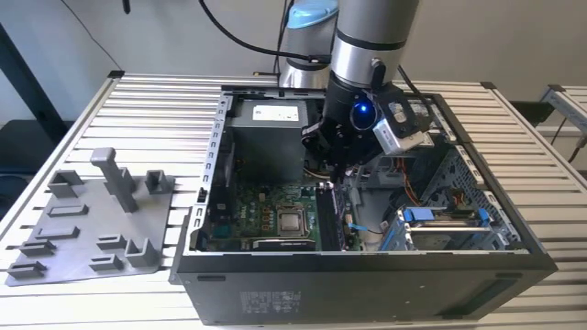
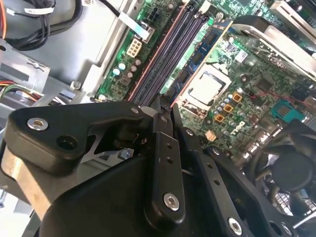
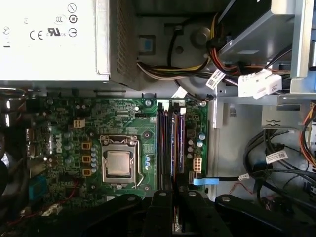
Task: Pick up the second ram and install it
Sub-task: 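Insert the second ram into the second slot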
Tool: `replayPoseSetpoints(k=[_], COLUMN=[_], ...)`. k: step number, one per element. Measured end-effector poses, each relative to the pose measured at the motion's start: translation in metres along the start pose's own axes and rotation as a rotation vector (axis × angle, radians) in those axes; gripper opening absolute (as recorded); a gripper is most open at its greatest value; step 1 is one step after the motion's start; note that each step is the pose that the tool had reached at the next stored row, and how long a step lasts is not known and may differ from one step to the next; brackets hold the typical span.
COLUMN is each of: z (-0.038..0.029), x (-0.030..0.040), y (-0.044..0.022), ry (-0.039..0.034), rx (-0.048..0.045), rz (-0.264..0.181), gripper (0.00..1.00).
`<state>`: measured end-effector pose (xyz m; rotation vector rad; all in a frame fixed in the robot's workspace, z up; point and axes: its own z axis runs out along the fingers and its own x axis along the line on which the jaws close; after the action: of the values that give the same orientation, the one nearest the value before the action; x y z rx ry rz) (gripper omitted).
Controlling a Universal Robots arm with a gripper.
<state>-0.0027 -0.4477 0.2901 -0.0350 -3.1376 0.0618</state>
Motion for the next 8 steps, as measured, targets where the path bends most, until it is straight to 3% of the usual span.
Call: replayPoseSetpoints(k=[8], z=[0.0145], x=[0.0007], y=[0.0005], ry=[0.0002], rx=[0.0027], rz=[0.009], gripper=[0.14])
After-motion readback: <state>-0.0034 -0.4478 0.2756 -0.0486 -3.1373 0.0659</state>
